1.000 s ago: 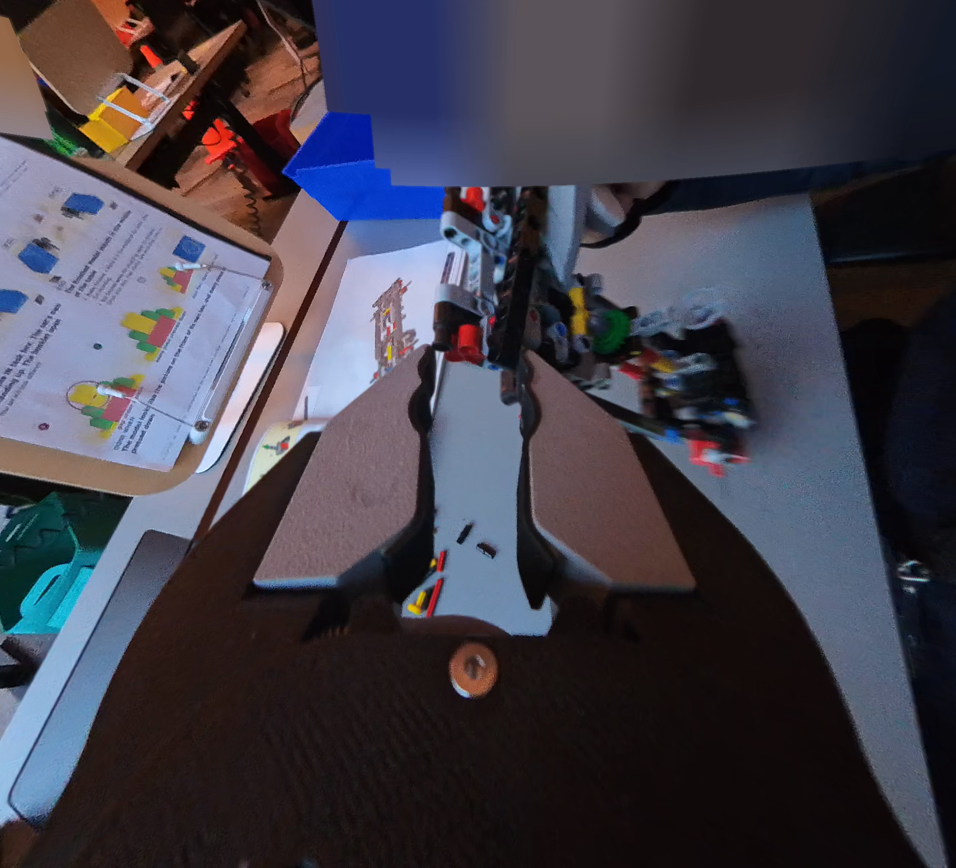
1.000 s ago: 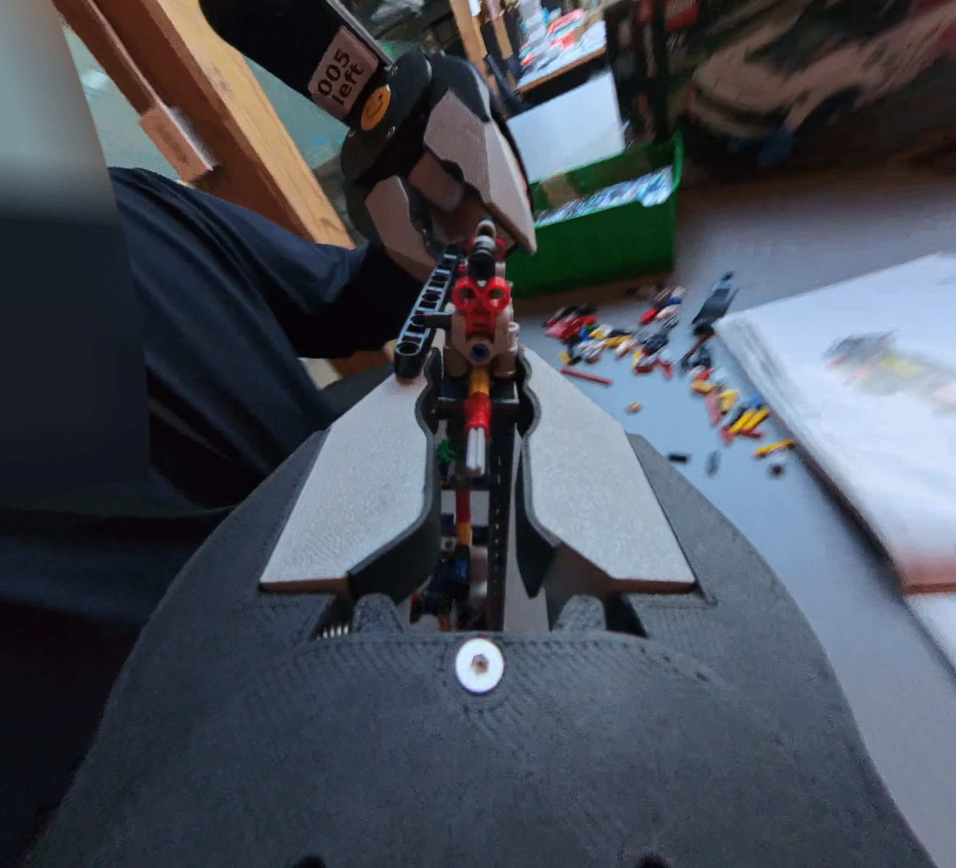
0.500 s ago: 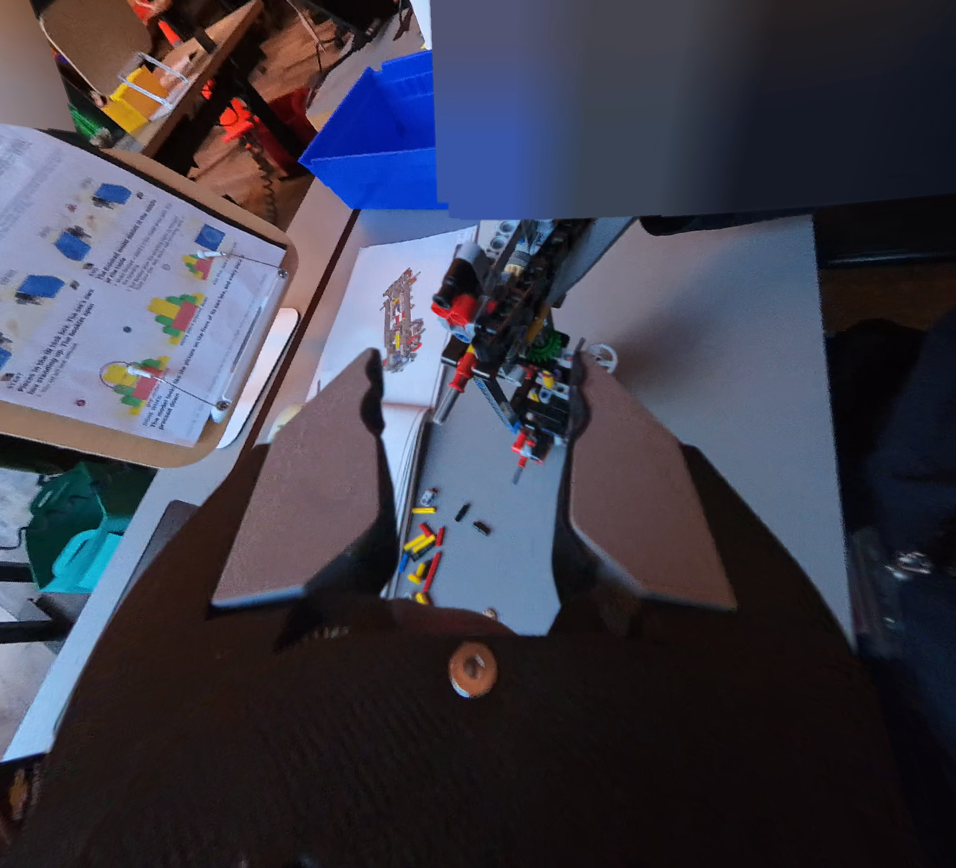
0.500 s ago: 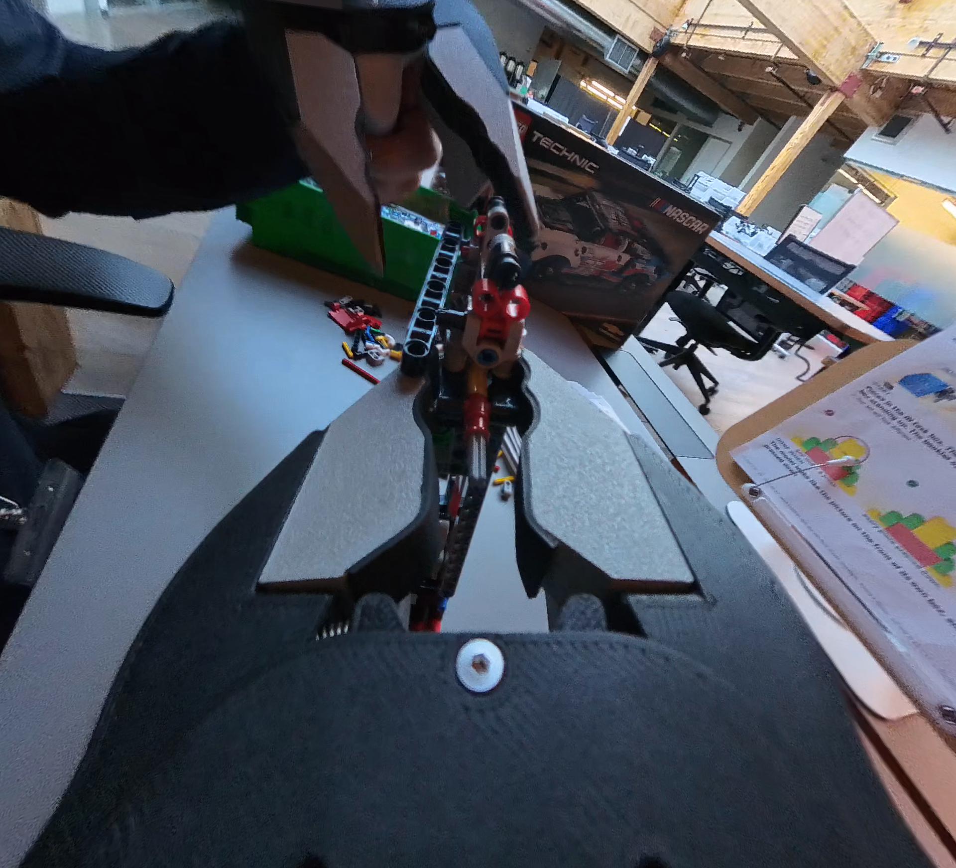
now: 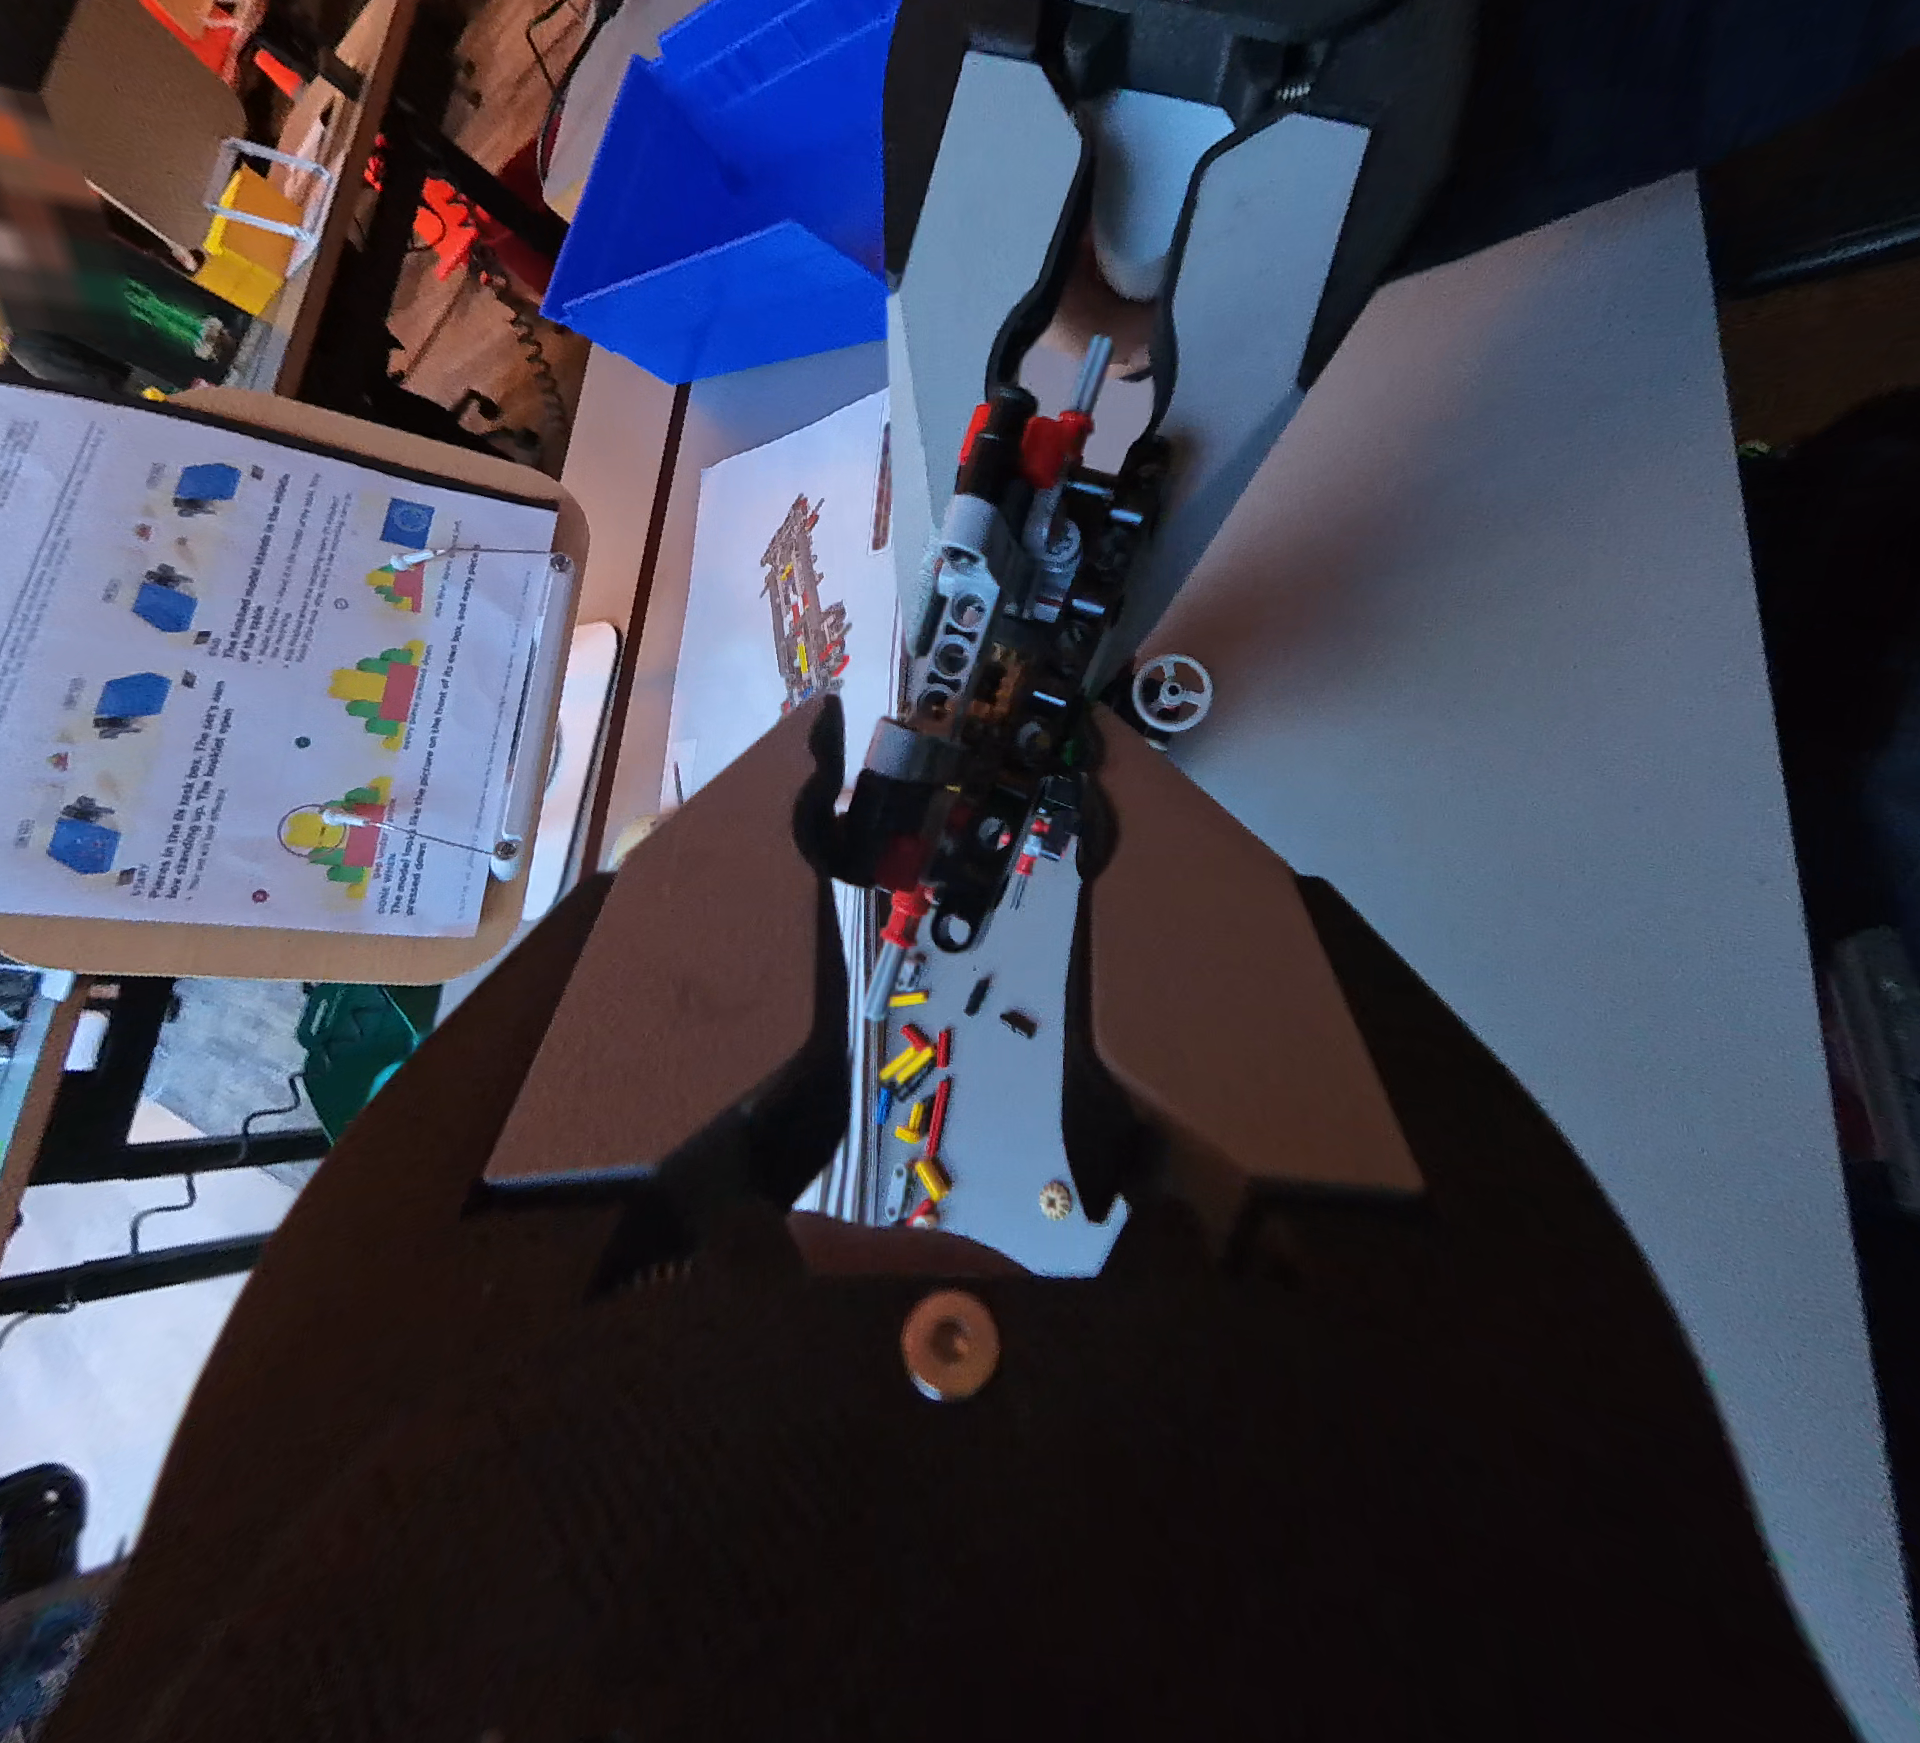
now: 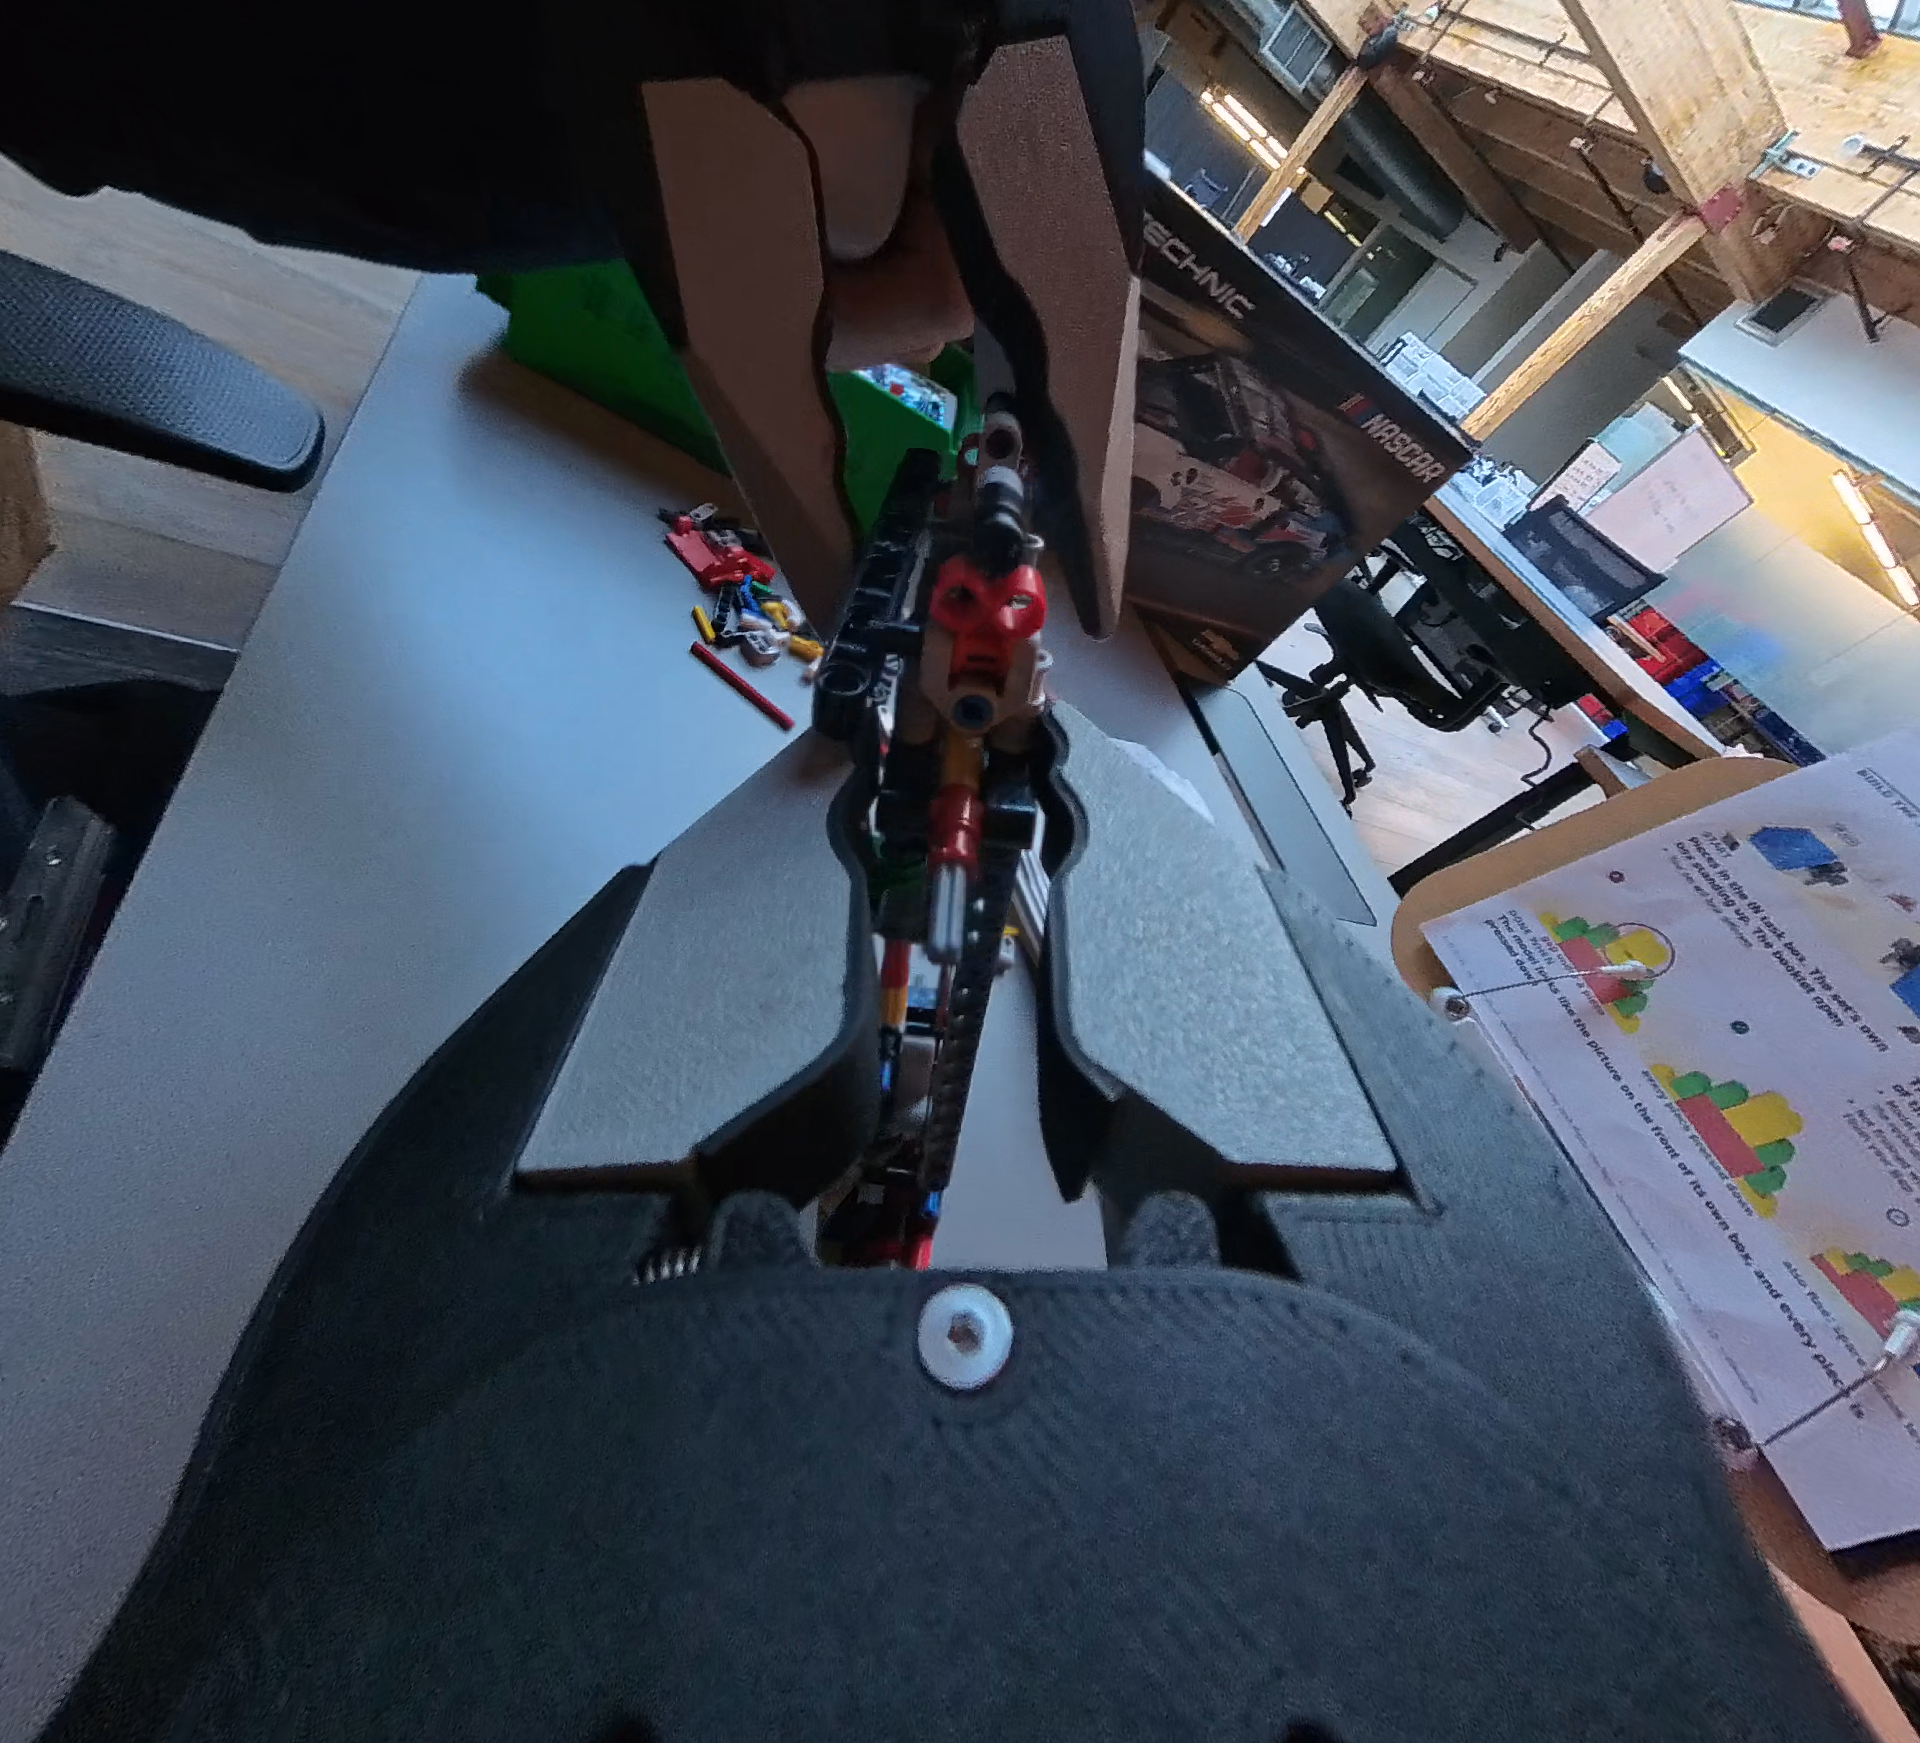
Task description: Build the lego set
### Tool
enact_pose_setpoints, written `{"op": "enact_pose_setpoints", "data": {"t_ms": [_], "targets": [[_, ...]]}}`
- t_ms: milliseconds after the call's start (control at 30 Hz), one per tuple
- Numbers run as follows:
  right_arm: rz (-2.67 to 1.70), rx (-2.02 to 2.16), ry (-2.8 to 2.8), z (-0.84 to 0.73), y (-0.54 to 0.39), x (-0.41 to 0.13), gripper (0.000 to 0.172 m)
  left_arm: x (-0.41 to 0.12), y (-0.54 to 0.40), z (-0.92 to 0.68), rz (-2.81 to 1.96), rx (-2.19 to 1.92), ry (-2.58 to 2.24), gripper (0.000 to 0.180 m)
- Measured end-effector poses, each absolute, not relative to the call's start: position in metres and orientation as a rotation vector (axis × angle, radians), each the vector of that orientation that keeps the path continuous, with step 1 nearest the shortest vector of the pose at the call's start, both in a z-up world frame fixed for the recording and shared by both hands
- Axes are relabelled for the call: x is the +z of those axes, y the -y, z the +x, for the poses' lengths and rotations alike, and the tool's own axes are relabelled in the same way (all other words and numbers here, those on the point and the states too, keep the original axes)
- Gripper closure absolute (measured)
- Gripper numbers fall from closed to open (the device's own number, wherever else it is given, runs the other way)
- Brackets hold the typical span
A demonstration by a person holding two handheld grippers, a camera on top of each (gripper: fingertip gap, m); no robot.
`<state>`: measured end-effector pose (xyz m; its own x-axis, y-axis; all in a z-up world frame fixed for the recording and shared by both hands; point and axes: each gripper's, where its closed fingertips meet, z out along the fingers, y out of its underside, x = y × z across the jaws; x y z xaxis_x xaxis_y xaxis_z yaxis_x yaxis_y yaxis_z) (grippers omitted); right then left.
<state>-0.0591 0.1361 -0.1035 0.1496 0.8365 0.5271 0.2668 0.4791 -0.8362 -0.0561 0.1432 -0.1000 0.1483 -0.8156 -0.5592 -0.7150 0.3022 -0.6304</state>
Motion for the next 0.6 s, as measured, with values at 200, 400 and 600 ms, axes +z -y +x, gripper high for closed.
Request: {"op": "enact_pose_setpoints", "data": {"t_ms": [200,400,600], "targets": [[-1.030,0.655,1.447,-0.055,-0.115,-0.102,0.135,-0.104,-0.133,-0.055,-1.347,-0.155,-1.566,0.139],[-1.021,0.716,1.434,-0.056,-0.108,-0.106,0.135,-0.111,-0.116,-0.052,-1.286,-0.283,-1.552,0.146],[-1.059,0.673,1.397,-0.054,-0.124,-0.109,0.137,-0.107,-0.132,-0.060,-1.294,-0.157,-1.358,0.140]]}}
